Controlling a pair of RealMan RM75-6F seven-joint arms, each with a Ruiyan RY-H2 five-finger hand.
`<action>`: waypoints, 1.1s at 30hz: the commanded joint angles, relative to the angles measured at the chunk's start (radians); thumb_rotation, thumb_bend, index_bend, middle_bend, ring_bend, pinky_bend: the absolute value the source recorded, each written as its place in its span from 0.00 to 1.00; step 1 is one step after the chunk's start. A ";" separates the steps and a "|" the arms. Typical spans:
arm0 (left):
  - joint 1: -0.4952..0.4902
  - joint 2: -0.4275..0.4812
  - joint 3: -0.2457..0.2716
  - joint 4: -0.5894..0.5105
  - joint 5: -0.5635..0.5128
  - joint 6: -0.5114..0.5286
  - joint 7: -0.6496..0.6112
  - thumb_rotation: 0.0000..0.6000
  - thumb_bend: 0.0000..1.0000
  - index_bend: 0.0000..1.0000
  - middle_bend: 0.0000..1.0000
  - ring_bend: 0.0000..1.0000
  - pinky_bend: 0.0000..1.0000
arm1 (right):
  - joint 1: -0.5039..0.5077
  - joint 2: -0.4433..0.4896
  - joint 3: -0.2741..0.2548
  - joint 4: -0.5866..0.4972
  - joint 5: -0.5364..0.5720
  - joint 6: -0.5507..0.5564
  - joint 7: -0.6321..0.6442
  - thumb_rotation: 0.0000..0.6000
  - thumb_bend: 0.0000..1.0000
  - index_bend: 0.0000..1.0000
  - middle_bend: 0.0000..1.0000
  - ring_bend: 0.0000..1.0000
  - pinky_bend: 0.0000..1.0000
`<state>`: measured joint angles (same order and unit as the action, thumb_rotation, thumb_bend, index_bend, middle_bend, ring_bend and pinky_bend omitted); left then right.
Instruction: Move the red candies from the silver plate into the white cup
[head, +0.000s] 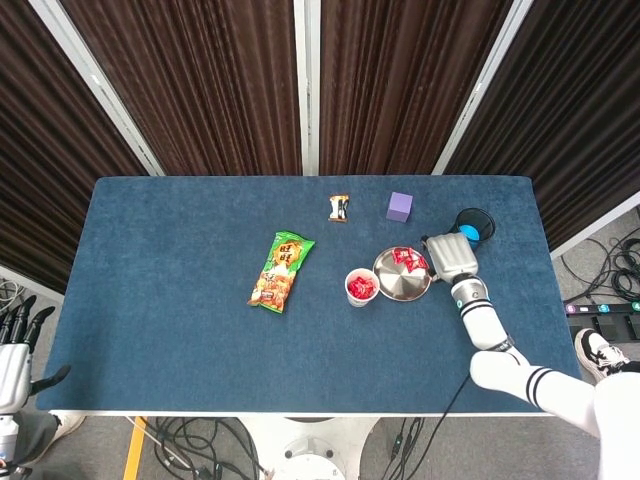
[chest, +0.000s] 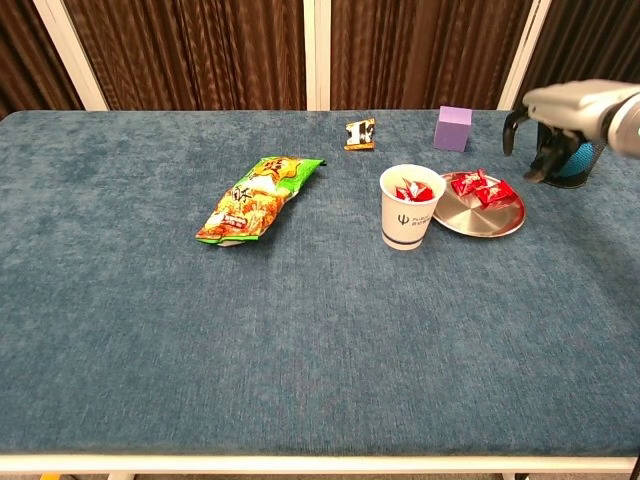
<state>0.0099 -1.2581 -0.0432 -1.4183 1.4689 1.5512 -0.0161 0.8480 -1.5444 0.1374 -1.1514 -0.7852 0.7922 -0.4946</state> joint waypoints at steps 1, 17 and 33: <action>0.001 0.000 0.000 0.000 -0.001 0.000 -0.001 1.00 0.00 0.21 0.12 0.10 0.12 | 0.012 -0.059 -0.007 0.073 0.012 -0.025 -0.011 1.00 0.25 0.40 0.99 0.94 1.00; 0.007 -0.006 0.002 0.018 -0.013 -0.006 -0.015 1.00 0.00 0.21 0.12 0.10 0.12 | 0.033 -0.189 0.016 0.272 0.003 -0.090 -0.003 1.00 0.25 0.43 0.99 0.94 1.00; 0.008 -0.011 0.000 0.028 -0.018 -0.010 -0.021 1.00 0.00 0.21 0.12 0.10 0.12 | 0.035 -0.220 0.046 0.316 -0.020 -0.102 0.006 1.00 0.36 0.56 1.00 0.95 1.00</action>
<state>0.0184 -1.2687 -0.0433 -1.3903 1.4511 1.5416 -0.0375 0.8858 -1.7715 0.1799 -0.8241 -0.7986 0.6840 -0.4947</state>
